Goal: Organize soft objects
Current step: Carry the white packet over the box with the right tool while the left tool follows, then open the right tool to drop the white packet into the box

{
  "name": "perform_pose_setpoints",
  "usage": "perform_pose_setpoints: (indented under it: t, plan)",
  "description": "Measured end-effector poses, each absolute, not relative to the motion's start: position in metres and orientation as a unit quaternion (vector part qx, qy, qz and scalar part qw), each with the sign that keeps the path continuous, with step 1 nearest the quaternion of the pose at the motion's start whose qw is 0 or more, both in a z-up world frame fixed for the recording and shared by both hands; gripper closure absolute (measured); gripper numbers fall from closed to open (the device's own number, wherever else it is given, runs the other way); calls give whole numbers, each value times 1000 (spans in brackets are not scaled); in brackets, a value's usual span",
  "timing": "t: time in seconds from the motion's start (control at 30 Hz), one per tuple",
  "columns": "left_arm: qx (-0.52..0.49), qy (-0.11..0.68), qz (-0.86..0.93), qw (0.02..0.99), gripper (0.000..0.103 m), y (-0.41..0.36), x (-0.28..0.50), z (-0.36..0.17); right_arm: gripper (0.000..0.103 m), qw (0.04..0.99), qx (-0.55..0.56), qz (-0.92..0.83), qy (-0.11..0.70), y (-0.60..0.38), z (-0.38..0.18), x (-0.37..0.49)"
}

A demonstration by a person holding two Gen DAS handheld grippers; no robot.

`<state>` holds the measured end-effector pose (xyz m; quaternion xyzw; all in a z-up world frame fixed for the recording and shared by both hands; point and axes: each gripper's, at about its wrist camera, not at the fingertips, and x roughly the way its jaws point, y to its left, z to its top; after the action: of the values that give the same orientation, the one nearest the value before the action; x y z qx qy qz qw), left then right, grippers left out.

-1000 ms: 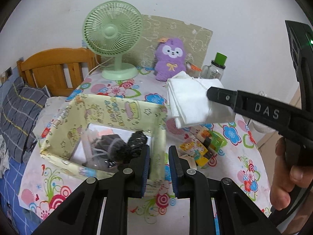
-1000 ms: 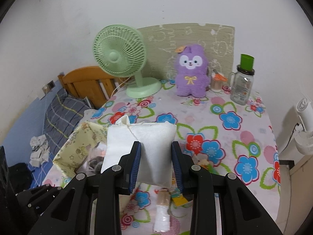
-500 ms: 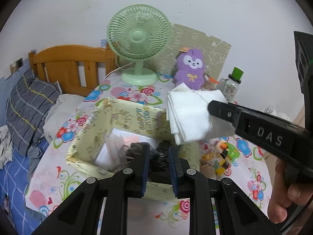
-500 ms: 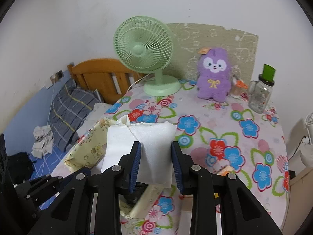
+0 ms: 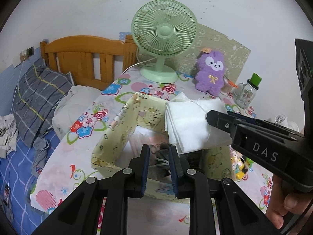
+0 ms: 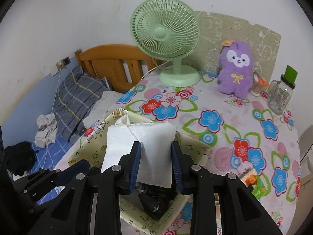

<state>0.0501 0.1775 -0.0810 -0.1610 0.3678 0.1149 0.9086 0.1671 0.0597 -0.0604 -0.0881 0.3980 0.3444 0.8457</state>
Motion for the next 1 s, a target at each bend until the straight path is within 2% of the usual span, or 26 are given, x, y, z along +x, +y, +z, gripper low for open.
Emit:
perform_pose_setpoints:
  t: [0.1,0.17,0.2,0.23,0.27,0.33,0.57,0.63,1.0]
  plan:
    - [-165,369,120,907,78,183,50,-83,68,843,-91,344,404,65,-65,169]
    - [-166,369,121,907,64,185,49,-83,68,840,-96,344,408,67,-68,170]
    - [-167,369,120,907,60,185,49,-83,66,839,-97,345,409,68,-69,170]
    - [-170,366,120,907,53,186,48,-83,57,838,-96,346,412,69,-70,170]
    - [-171,365,120,908,42,186,48,-82,43,836,-94,345,415,68,-71,170]
    - [-172,356,120,911,31,185,45,-80,24,842,-88,339,410,65,-70,170]
    - [-163,340,122,918,6,173,44,-73,22,855,-70,328,395,39,-59,172]
    - [-152,343,125,918,0,164,46,-71,22,859,-64,322,392,28,-56,172]
    - [-104,395,39,912,0,89,59,-81,22,881,-24,275,383,-55,-47,171]
